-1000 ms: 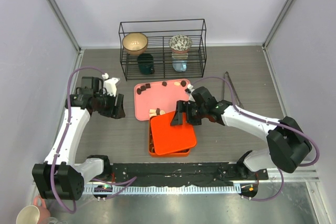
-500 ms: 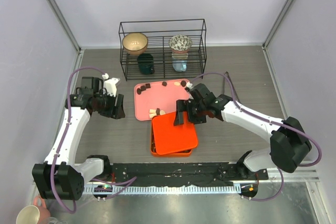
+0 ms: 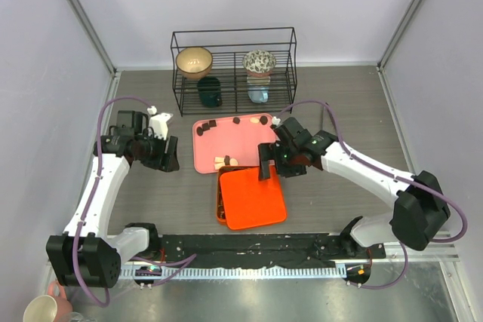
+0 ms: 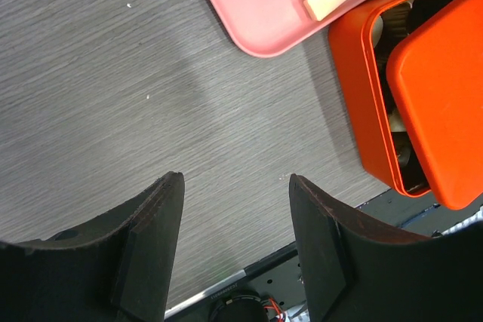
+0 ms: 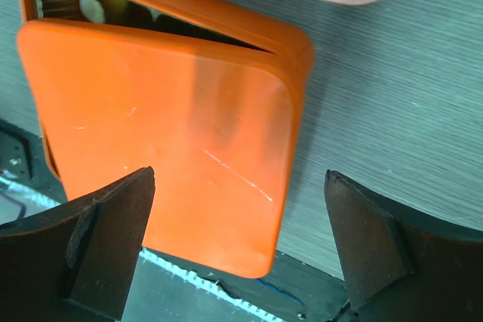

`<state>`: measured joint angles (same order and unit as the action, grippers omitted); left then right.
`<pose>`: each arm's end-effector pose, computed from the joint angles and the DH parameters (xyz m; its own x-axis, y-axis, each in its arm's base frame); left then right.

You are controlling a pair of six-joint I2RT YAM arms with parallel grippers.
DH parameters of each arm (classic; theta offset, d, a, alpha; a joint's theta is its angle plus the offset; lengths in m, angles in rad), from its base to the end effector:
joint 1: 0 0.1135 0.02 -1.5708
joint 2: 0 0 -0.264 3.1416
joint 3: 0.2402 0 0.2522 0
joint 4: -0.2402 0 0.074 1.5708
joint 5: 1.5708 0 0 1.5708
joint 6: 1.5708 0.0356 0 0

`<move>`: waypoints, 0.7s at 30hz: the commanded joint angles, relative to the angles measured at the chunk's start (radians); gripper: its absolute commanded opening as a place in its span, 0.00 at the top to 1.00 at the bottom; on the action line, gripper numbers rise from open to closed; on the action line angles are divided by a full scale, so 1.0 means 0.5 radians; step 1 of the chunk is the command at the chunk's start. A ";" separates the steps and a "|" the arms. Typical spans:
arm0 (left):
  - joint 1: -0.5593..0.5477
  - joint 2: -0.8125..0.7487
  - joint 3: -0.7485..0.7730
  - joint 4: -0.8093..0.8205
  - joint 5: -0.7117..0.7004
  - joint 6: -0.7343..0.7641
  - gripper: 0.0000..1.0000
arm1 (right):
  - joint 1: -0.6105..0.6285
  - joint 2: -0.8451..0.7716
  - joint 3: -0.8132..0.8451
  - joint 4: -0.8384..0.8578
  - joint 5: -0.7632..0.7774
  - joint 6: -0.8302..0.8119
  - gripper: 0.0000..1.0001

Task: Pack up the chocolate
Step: Close the box lid on the packing box.

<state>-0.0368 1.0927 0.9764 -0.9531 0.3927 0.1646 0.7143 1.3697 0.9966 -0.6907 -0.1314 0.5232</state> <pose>0.1995 -0.0210 0.2853 -0.8288 0.1820 -0.5291 0.3585 0.8988 -0.2523 0.2012 0.1806 0.2432 -0.9207 -0.1426 -0.3634 -0.2742 0.8989 0.3418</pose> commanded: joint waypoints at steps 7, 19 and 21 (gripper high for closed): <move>0.009 -0.023 0.078 -0.020 0.006 0.021 0.38 | -0.011 -0.184 0.023 -0.168 0.382 -0.043 0.00; 0.009 -0.035 0.106 -0.042 0.049 0.060 0.38 | -0.180 -0.438 -0.419 -0.208 0.395 0.159 0.68; 0.009 -0.017 0.115 -0.048 0.055 0.079 0.38 | -0.183 -0.451 -0.492 -0.220 0.395 0.211 0.68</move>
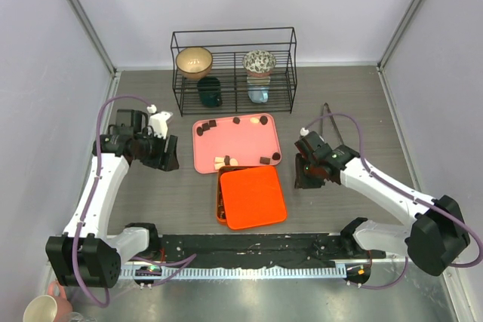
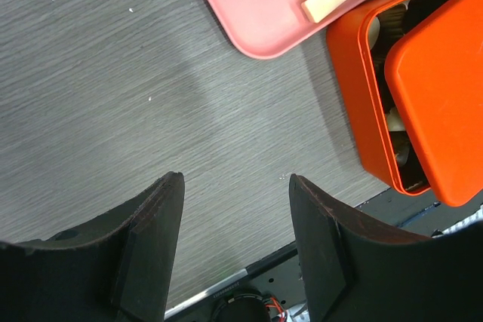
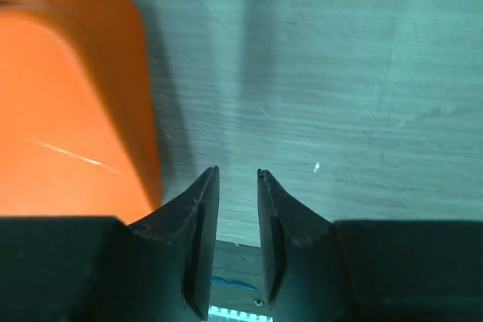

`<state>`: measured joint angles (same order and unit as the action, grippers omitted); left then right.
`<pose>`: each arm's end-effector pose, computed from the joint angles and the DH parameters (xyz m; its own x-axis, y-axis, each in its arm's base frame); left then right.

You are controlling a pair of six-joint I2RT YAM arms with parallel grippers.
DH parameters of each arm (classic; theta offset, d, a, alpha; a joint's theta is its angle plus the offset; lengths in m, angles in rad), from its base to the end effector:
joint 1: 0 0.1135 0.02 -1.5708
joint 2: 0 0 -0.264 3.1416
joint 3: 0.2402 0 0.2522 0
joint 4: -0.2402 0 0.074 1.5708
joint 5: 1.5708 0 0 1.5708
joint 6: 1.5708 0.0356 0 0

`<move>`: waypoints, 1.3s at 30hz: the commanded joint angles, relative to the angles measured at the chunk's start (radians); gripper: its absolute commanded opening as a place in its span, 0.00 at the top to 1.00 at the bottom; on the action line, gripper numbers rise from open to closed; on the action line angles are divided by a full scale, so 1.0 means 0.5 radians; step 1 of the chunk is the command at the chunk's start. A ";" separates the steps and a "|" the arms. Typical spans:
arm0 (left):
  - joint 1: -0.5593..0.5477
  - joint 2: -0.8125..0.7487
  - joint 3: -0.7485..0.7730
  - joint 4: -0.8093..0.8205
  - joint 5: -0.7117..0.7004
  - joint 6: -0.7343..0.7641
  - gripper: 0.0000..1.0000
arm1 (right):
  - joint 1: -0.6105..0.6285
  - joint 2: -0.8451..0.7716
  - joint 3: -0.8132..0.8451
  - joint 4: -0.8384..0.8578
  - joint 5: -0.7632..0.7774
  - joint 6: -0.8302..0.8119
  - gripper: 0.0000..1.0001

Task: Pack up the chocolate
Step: Close the box lid on the packing box.

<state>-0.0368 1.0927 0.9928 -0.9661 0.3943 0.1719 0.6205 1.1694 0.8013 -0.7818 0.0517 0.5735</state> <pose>0.1993 -0.0210 0.2896 -0.8242 0.1884 -0.5340 0.3660 0.8968 -0.2486 0.1734 0.1216 0.2244 -0.9295 0.0017 -0.3688 -0.0704 0.9808 0.1821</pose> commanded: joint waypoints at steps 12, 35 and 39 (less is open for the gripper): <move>0.006 0.005 0.095 -0.025 0.043 0.126 0.39 | 0.185 0.008 -0.256 0.112 -0.063 0.295 0.69; 0.009 -0.093 0.006 0.058 -0.071 0.178 0.39 | 0.606 0.067 -0.265 0.057 -0.017 0.565 0.70; 0.009 -0.096 0.012 0.045 -0.068 0.187 0.39 | 0.609 -0.013 -0.323 -0.001 0.010 0.583 0.70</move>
<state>-0.0368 1.0672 0.9977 -0.9630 0.3592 0.2462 0.9188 1.2175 0.6617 -0.7418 0.0288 0.8307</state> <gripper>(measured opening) 0.611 0.302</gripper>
